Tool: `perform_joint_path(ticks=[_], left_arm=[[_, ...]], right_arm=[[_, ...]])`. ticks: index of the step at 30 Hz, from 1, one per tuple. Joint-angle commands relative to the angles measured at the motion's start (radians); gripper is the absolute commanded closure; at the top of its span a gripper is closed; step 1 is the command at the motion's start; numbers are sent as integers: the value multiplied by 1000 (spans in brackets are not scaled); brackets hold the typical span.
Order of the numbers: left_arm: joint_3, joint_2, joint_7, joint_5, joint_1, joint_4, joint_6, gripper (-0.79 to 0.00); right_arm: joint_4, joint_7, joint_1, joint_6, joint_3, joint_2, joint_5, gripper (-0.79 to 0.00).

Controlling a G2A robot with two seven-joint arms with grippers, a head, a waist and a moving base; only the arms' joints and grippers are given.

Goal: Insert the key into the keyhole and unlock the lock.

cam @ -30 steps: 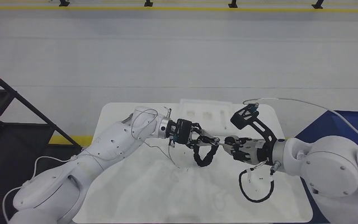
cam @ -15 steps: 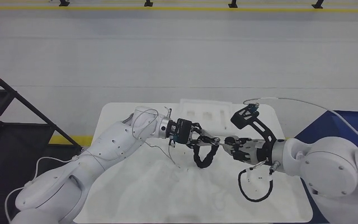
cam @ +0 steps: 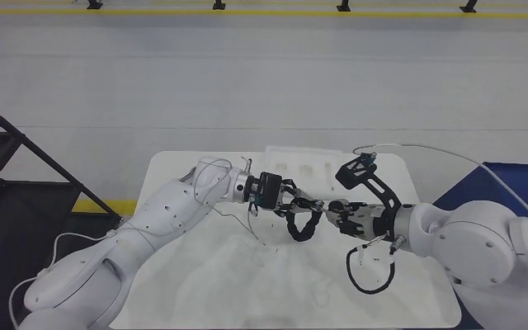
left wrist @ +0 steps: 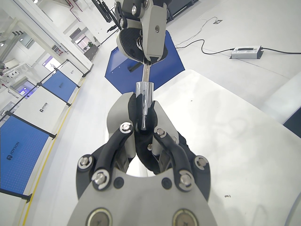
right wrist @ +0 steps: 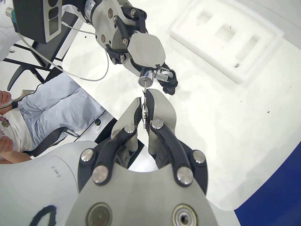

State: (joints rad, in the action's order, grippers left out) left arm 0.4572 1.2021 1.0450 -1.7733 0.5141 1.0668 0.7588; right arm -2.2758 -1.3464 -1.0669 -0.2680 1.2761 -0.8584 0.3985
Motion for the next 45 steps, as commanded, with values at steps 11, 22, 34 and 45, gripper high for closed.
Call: perform_joint_path(ticks=[11, 22, 34, 45], left_arm=[[14, 6, -36, -10, 5, 11, 14, 0], [20, 11, -71, -22, 13, 26, 29, 0], [28, 17, -79, -4, 22, 3, 66, 0], [47, 3, -233, 182, 13, -1, 250, 0]], right_arm=[[21, 11, 29, -30, -57, -3, 58, 0], [33, 7, 57, -54, -105, -8, 90, 0], [32, 33, 77, -36, -110, -12, 73, -785], [2, 4, 58, 334, -82, 8, 120, -785]])
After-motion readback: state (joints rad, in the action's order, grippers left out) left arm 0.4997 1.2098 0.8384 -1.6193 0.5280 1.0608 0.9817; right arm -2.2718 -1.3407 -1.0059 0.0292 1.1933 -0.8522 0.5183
